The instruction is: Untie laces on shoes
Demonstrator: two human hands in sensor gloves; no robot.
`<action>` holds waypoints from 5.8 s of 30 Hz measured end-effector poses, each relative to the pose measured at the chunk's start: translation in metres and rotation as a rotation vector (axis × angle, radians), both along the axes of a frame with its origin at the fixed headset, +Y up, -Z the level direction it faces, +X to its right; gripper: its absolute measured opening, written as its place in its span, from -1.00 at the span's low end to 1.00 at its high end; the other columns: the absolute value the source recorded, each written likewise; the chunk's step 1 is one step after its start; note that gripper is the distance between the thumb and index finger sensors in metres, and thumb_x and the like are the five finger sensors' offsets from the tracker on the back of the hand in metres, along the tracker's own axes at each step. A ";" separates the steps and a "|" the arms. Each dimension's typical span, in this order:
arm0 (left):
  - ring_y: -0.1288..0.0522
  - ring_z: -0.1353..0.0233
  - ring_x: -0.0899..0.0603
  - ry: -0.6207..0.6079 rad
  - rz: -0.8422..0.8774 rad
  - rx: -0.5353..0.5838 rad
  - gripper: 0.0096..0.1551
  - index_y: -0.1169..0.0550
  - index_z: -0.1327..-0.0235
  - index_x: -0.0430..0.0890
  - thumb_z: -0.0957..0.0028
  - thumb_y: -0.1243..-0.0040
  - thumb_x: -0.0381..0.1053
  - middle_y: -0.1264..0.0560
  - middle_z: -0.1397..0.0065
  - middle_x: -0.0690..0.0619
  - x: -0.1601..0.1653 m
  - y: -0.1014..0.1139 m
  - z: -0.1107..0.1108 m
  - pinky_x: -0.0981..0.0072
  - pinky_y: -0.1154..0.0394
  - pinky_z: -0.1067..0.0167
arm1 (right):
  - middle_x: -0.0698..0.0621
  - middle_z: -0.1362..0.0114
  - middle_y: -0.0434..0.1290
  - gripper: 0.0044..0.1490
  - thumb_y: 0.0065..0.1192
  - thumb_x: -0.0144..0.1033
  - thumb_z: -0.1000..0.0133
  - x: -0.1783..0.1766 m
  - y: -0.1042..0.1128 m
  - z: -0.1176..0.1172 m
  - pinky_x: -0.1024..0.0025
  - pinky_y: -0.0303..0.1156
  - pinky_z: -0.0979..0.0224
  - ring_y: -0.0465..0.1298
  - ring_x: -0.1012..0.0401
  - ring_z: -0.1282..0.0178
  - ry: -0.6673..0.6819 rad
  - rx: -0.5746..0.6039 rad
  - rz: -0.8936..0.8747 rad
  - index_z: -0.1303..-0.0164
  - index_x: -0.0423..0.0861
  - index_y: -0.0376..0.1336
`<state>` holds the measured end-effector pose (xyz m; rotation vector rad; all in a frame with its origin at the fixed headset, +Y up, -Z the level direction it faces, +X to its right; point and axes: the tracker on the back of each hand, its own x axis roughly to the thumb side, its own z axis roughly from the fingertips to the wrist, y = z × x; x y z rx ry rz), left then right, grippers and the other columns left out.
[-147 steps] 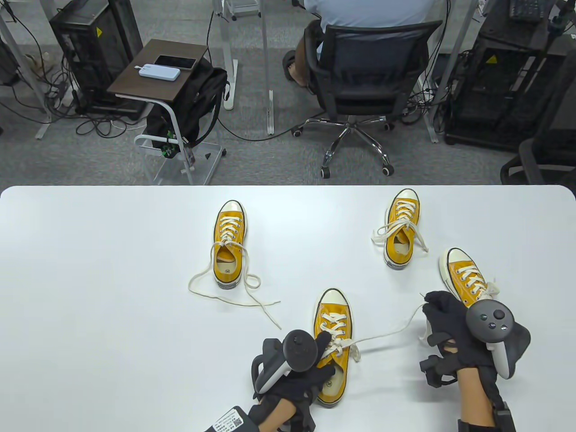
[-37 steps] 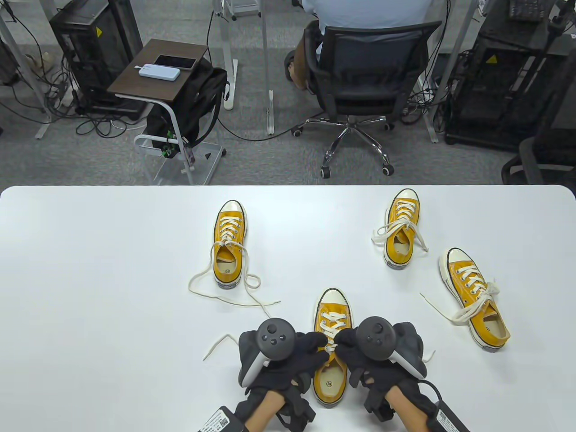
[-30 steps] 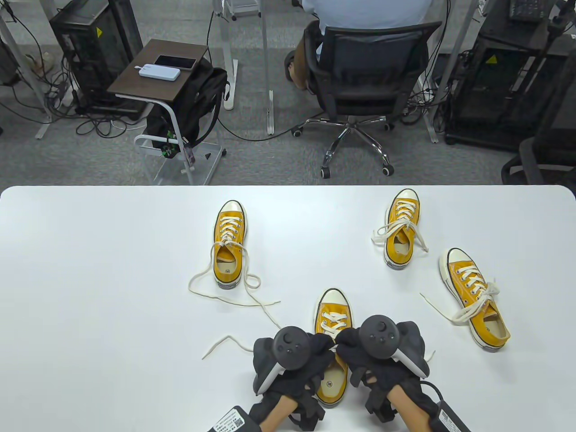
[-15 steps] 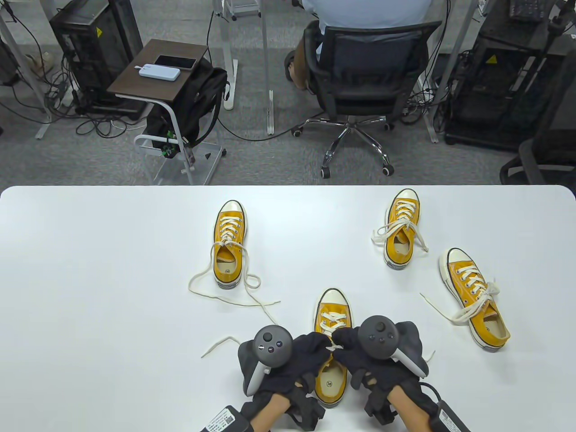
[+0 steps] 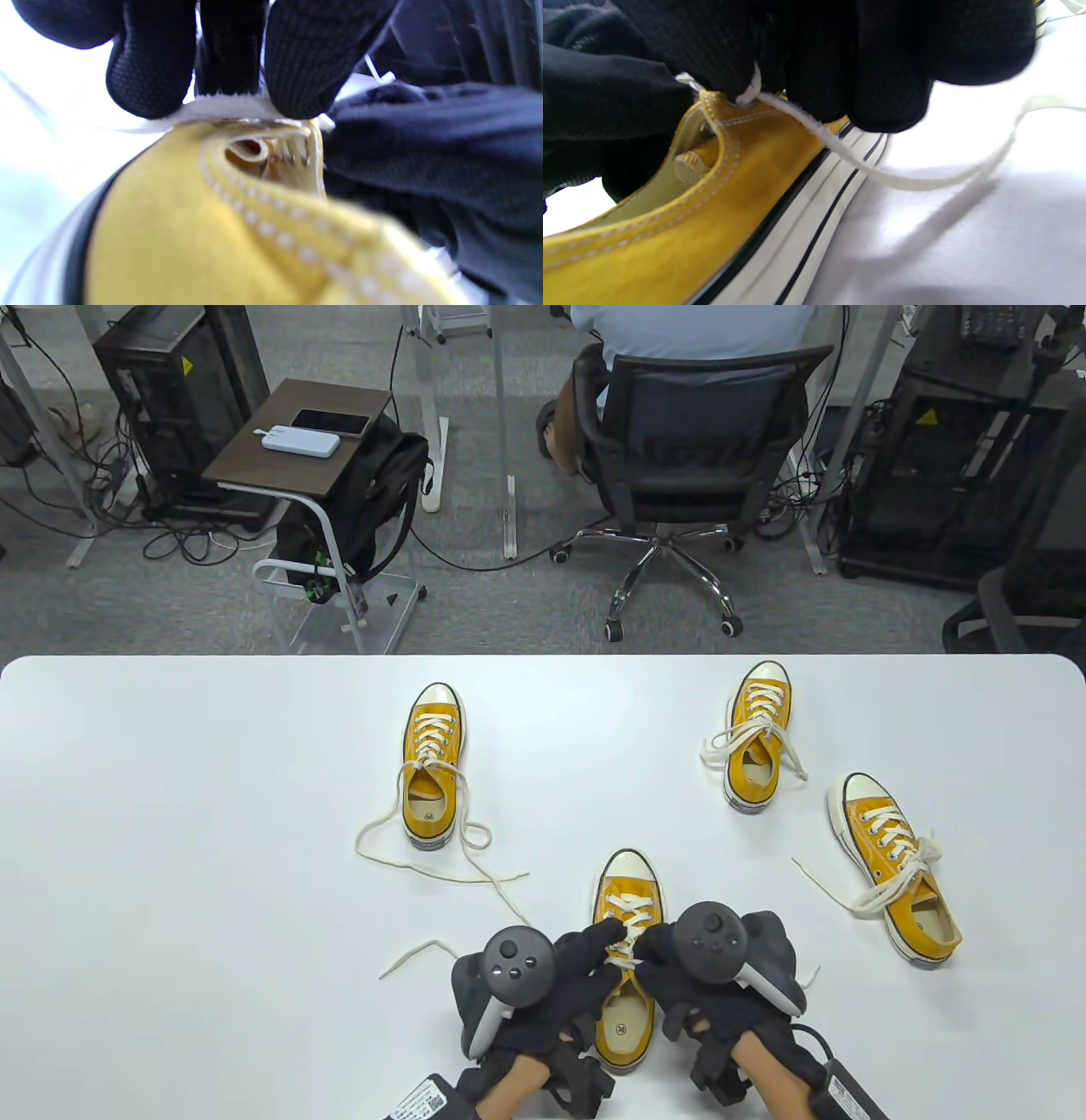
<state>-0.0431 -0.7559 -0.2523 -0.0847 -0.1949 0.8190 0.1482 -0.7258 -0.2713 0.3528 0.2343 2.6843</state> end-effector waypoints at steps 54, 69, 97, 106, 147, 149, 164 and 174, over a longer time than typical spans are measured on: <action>-0.60 -0.13 -0.26 0.220 0.249 -0.078 -0.56 -0.62 -0.10 0.10 0.05 -0.34 0.11 -0.58 -0.21 -0.02 -0.035 -0.016 -0.011 -0.03 -0.56 0.01 | -0.13 -0.16 0.57 -0.50 0.41 -0.19 0.00 0.013 -0.004 -0.006 0.03 0.57 0.08 0.61 -0.10 0.00 -0.137 0.200 -0.077 -0.13 -0.01 0.33; -0.60 -0.15 -0.26 0.267 0.292 -0.063 -0.56 -0.58 -0.13 0.10 0.01 -0.26 0.11 -0.56 -0.27 -0.04 -0.044 -0.017 -0.012 -0.03 -0.56 0.02 | -0.15 -0.19 0.55 -0.50 0.38 -0.16 -0.01 0.025 0.000 -0.009 -0.01 0.54 0.03 0.60 -0.12 -0.02 -0.178 0.201 -0.106 -0.14 -0.01 0.33; -0.56 -0.19 -0.29 0.406 0.350 -0.075 -0.54 -0.50 -0.21 0.05 -0.04 -0.17 0.05 -0.46 -0.38 -0.10 -0.074 -0.020 -0.016 -0.04 -0.54 0.00 | -0.20 -0.24 0.53 -0.52 0.33 -0.08 -0.03 0.064 0.005 -0.017 -0.01 0.54 0.04 0.59 -0.14 -0.03 -0.289 0.124 -0.228 -0.10 -0.01 0.32; -0.59 -0.15 -0.30 0.481 0.344 -0.076 -0.58 -0.58 -0.09 0.04 -0.02 -0.19 0.16 -0.52 -0.33 -0.10 -0.086 -0.022 -0.016 -0.06 -0.55 0.02 | -0.22 -0.26 0.52 -0.53 0.32 -0.09 -0.04 0.087 0.002 -0.022 -0.02 0.53 0.04 0.58 -0.15 -0.03 -0.356 0.070 -0.317 -0.10 -0.01 0.33; -0.60 -0.14 -0.31 0.498 -0.160 -0.111 -0.56 -0.73 -0.14 0.06 -0.02 -0.26 0.00 -0.62 -0.26 -0.10 -0.117 -0.013 -0.027 -0.09 -0.53 0.03 | -0.13 0.08 0.72 -0.51 0.59 -0.25 0.12 0.134 -0.018 -0.030 0.09 0.59 0.33 0.69 -0.06 0.30 -0.632 -0.023 -0.217 0.00 -0.11 0.52; -0.57 -0.18 -0.31 0.480 -0.238 -0.137 -0.51 -0.67 -0.26 0.06 -0.04 -0.23 -0.07 -0.57 -0.34 -0.11 -0.112 -0.011 -0.028 -0.09 -0.52 -0.01 | -0.16 -0.02 0.70 -0.51 0.54 -0.33 0.08 0.128 -0.021 -0.031 0.08 0.58 0.29 0.68 -0.07 0.25 -0.607 -0.041 -0.153 -0.07 -0.13 0.50; -0.50 -0.27 -0.37 0.369 -0.195 -0.028 -0.35 -0.53 -0.46 0.07 -0.03 -0.27 0.10 -0.46 -0.44 -0.19 -0.104 0.039 -0.010 -0.14 -0.48 -0.08 | -0.26 -0.25 0.58 -0.41 0.31 -0.31 -0.06 0.132 -0.008 -0.026 0.03 0.55 0.15 0.63 -0.14 0.08 -0.636 0.031 -0.232 -0.32 -0.17 0.34; -0.62 -0.09 -0.30 -0.242 -0.450 -0.072 -0.29 -0.54 -0.45 0.19 0.01 -0.25 0.34 -0.65 -0.20 -0.08 -0.001 0.056 0.032 -0.04 -0.56 0.07 | -0.21 -0.17 0.60 -0.41 0.29 -0.13 -0.06 0.123 0.004 -0.020 0.03 0.55 0.14 0.63 -0.12 0.09 -0.580 0.093 -0.343 -0.26 -0.12 0.38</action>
